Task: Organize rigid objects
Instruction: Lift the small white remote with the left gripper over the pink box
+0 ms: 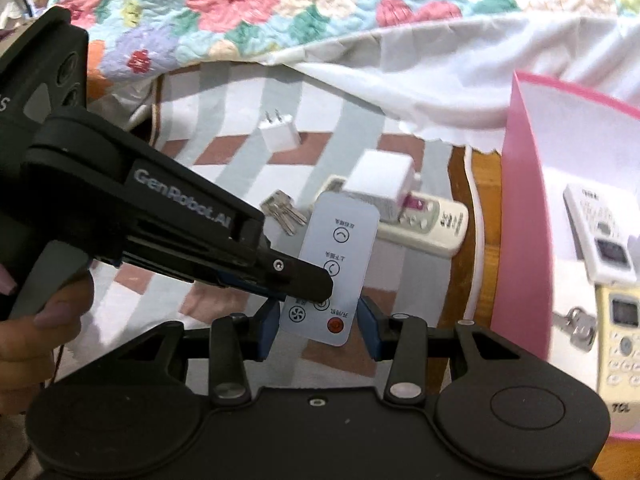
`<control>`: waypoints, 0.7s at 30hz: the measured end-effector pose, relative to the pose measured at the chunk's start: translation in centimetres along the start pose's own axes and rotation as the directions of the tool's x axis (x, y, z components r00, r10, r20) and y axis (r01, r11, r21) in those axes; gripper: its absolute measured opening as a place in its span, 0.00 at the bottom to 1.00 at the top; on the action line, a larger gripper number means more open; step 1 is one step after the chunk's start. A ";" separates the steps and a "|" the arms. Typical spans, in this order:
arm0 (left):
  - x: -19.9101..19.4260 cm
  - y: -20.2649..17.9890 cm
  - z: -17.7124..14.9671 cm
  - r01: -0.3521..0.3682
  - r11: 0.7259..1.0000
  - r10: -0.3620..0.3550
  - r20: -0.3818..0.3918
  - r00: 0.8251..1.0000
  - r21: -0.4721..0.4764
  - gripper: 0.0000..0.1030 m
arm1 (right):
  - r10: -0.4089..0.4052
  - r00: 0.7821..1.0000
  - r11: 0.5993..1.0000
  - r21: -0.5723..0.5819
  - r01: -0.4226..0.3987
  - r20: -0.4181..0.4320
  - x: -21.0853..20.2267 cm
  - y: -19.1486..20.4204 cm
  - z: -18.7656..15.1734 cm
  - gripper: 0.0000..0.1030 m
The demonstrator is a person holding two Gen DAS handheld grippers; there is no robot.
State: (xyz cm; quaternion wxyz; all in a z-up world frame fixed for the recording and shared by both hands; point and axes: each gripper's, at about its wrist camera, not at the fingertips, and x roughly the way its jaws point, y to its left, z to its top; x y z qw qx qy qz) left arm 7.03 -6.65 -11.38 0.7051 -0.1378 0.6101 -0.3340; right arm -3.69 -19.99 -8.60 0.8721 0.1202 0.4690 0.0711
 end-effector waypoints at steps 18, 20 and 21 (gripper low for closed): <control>-1.7 -3.2 -1.1 0.010 0.998 -0.011 0.018 1.000 0.055 0.16 | 0.051 0.998 0.997 -0.061 -0.050 0.020 -2.9 0.5 0.4 0.26; -1.9 -3.4 -0.9 0.017 0.999 -0.018 0.008 1.000 0.051 0.16 | 0.049 0.999 0.997 -0.068 -0.048 0.015 -3.1 0.5 0.5 0.26; -2.0 -3.6 -0.9 0.022 0.998 -0.022 0.006 1.000 0.053 0.16 | 0.047 0.999 0.996 -0.071 -0.046 0.016 -3.3 0.6 0.5 0.26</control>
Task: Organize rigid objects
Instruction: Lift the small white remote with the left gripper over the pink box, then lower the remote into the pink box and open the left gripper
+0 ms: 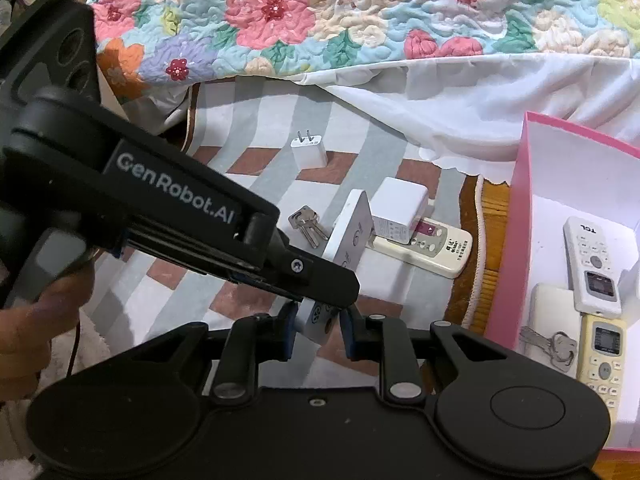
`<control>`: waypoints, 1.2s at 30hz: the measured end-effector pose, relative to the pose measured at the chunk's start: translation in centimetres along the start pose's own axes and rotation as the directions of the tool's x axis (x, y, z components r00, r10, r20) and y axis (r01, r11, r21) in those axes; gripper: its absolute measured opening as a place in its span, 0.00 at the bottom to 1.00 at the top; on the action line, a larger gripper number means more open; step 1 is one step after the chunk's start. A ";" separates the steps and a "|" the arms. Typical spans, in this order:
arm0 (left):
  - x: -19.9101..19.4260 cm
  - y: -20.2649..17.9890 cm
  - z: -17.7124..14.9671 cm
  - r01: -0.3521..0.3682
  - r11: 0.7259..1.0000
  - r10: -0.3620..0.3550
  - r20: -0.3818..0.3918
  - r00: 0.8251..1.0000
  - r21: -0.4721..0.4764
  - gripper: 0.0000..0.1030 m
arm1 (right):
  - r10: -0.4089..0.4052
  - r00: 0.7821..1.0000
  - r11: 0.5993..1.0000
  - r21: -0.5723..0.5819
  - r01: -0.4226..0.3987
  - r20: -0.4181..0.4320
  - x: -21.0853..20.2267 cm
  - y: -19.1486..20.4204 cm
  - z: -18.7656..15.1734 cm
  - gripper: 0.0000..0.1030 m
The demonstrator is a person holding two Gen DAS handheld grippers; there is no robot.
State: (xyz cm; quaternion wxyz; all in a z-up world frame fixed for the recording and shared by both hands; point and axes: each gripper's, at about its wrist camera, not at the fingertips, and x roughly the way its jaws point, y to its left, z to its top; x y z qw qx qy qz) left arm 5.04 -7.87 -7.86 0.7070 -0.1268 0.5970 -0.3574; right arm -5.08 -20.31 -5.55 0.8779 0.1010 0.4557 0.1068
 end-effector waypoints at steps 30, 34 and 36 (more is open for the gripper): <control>2.5 -15.7 2.9 0.087 0.973 -0.070 -0.086 0.994 0.215 0.17 | -0.107 0.984 0.994 0.031 0.103 0.141 -11.6 -7.5 1.7 0.26; 6.9 -16.0 4.6 0.061 0.980 -0.038 -0.122 0.992 0.191 0.17 | -0.116 0.988 0.990 0.092 0.106 0.101 -9.8 -11.2 2.0 0.24; 9.0 -15.6 5.3 0.044 0.983 -0.020 -0.133 0.991 0.178 0.17 | -0.130 0.989 0.987 0.102 0.123 0.067 -8.5 -12.7 2.2 0.23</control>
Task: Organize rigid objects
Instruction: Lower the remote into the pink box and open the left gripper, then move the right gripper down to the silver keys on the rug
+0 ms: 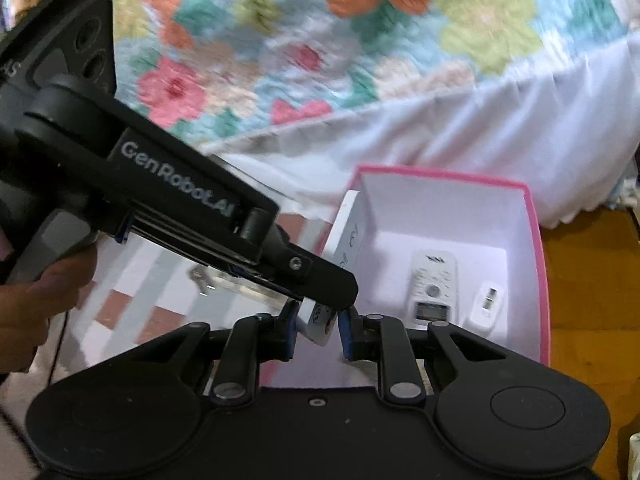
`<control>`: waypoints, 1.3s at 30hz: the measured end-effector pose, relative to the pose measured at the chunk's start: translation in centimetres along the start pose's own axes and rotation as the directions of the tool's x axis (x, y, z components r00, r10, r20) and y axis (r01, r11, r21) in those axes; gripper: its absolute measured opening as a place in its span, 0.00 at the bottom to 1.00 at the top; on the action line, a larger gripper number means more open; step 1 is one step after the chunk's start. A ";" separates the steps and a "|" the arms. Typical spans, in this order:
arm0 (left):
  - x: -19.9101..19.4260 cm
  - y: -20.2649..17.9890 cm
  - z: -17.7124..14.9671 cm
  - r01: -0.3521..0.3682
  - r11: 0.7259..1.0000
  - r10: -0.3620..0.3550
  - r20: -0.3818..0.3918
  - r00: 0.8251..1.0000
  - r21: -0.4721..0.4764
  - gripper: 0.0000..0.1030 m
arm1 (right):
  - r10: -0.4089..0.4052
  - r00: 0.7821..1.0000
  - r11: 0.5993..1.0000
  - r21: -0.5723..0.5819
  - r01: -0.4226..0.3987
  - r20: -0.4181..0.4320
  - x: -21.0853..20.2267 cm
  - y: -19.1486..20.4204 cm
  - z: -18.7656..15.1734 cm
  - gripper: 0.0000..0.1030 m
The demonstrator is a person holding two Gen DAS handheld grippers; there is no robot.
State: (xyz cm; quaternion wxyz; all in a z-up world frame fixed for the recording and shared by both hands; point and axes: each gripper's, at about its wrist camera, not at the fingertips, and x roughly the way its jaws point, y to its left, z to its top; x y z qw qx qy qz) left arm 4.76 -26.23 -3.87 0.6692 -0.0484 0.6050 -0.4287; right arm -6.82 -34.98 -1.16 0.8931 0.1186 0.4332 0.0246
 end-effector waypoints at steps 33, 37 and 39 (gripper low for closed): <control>-7.4 -2.2 -2.6 -0.344 0.912 0.343 0.046 0.938 0.224 0.53 | -0.111 0.993 0.991 -0.070 0.113 0.029 -2.2 1.2 0.7 0.55; -10.0 -2.7 -3.8 -0.395 0.881 0.390 0.072 0.918 0.261 0.62 | -0.108 0.994 0.989 -0.101 0.108 0.013 -4.5 3.2 1.1 0.57; -11.2 -2.8 -4.4 -0.412 0.871 0.403 0.090 0.911 0.267 0.67 | -0.106 0.994 0.990 -0.097 0.105 -0.004 -5.3 4.1 1.1 0.58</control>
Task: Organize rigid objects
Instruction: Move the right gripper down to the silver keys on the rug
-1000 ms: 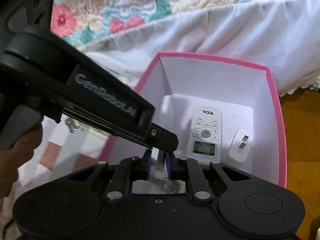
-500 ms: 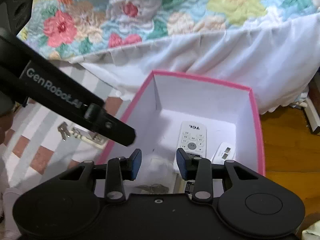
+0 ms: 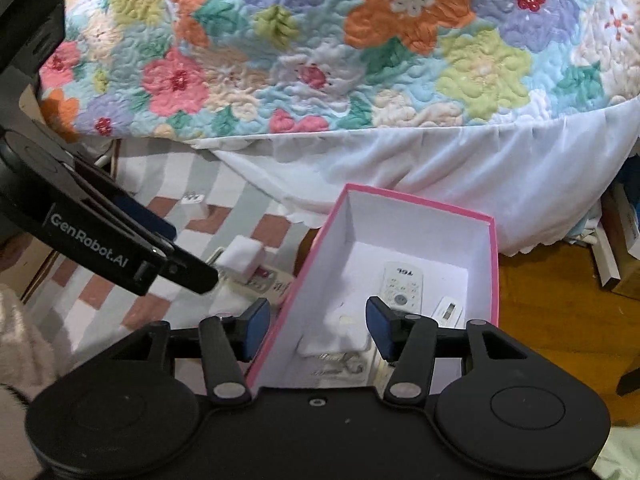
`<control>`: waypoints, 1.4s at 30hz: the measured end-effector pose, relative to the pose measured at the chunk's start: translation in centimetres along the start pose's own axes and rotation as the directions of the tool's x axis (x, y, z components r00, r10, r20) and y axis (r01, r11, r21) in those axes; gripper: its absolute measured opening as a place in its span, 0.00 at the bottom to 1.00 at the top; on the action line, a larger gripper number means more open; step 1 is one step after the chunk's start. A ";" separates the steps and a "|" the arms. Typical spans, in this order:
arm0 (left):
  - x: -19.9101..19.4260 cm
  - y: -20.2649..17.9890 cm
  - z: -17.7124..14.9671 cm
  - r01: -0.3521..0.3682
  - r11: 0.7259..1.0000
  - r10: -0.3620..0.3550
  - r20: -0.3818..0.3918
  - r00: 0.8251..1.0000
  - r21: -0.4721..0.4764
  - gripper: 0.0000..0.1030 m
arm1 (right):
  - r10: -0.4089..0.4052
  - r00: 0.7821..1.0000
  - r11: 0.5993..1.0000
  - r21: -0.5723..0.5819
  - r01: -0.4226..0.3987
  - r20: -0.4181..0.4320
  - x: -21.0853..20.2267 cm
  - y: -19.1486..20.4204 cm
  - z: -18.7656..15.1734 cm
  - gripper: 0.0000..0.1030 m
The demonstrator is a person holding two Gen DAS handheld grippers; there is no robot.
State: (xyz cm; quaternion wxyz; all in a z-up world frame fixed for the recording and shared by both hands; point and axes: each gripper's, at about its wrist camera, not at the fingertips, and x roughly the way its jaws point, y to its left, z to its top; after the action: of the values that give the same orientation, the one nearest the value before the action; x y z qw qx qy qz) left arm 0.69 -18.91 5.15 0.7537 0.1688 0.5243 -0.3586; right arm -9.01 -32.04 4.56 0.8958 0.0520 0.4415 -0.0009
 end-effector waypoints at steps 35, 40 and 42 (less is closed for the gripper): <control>3.1 20.7 -8.5 -0.054 0.968 0.082 0.106 0.991 -0.246 0.92 | 0.323 0.946 0.942 -0.093 -0.323 -0.015 9.1 13.9 3.4 0.70; 7.0 22.6 -7.8 -0.078 0.960 0.114 0.123 0.986 -0.268 0.92 | 0.343 0.939 0.933 -0.115 -0.342 -0.012 13.9 15.3 2.7 0.70; 8.3 23.1 -7.6 -0.060 0.961 0.099 0.134 0.986 -0.268 0.92 | 0.345 0.938 0.932 -0.113 -0.345 -0.026 15.9 15.8 2.4 0.70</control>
State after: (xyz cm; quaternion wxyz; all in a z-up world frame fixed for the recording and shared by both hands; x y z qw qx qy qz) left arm 13.77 -1.25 -8.24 0.8197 0.0613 0.5033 -0.2666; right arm 3.34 -15.83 -5.05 0.8822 0.0766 0.4275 0.1822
